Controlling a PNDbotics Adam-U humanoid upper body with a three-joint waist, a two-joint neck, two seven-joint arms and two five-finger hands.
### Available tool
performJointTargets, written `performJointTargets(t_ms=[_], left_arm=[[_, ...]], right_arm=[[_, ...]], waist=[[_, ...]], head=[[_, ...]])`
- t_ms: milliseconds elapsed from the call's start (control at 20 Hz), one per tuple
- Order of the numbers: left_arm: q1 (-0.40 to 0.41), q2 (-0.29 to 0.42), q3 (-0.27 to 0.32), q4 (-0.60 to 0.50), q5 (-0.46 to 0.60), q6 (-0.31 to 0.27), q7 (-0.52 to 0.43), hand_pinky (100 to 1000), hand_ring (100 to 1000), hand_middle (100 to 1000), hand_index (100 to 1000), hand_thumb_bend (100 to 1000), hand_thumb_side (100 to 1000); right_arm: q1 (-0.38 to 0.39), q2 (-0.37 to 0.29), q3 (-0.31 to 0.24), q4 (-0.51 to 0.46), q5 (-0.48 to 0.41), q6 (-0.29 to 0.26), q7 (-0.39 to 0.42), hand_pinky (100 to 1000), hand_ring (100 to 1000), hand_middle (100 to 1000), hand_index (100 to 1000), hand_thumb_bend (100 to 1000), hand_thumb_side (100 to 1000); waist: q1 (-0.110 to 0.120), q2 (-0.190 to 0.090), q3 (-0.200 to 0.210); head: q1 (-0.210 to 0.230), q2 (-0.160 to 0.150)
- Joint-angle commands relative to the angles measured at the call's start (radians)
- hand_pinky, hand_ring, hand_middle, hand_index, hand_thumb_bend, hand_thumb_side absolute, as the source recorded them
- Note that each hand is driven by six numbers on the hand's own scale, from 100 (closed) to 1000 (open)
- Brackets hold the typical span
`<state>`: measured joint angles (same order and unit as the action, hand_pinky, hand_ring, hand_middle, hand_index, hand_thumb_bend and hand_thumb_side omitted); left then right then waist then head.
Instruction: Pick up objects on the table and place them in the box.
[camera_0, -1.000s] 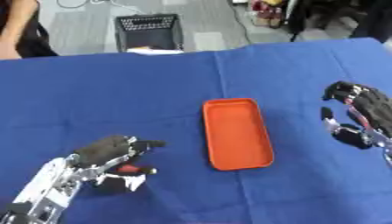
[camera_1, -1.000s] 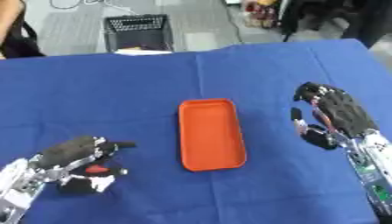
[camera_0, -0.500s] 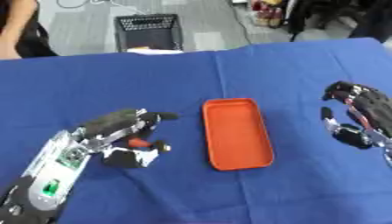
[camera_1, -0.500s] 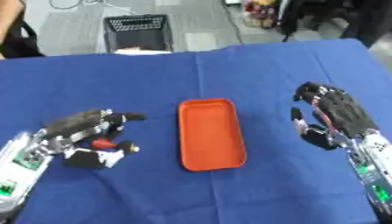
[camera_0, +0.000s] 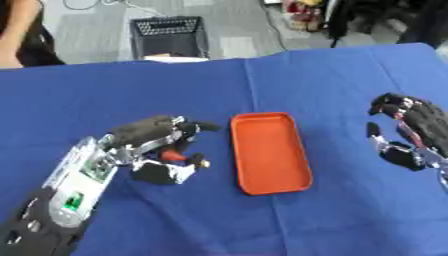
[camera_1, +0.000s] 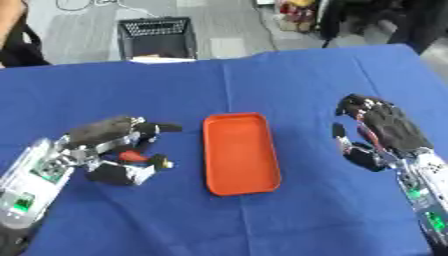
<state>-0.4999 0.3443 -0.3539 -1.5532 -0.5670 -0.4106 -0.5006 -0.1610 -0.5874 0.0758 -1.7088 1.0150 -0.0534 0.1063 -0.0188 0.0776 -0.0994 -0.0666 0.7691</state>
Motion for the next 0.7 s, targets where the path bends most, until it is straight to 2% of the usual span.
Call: performJointTargets(t_ms=[50, 400, 700], left_arm=[[-0.059, -0.021, -0.006, 0.019, 0.003, -0.012, 0.009, 485, 254, 156, 1000, 100, 365], [-0.173, -0.074, -0.025, 0.083, -0.008, -0.036, 0.032, 488, 255, 160, 1000, 100, 373], [-0.226, -0.111, -0.04, 0.122, -0.022, -0.063, 0.046, 491, 256, 159, 1000, 100, 377]], right_arm=[[-0.016, -0.014, -0.002, -0.008, -0.003, -0.005, 0.001, 701, 772, 735, 709, 100, 202], [-0.019, -0.011, 0.009, -0.007, -0.006, -0.016, 0.008, 701, 772, 735, 709, 100, 203], [-0.025, -0.01, 0.02, -0.006, -0.008, -0.027, 0.016, 701, 772, 733, 709, 100, 204]], waist=[[-0.004, -0.014, -0.005], [-0.005, -0.014, -0.016], [-0.007, -0.013, -0.026]], head=[[0.009, 0.001], [0.014, 0.001], [0.022, 0.001]])
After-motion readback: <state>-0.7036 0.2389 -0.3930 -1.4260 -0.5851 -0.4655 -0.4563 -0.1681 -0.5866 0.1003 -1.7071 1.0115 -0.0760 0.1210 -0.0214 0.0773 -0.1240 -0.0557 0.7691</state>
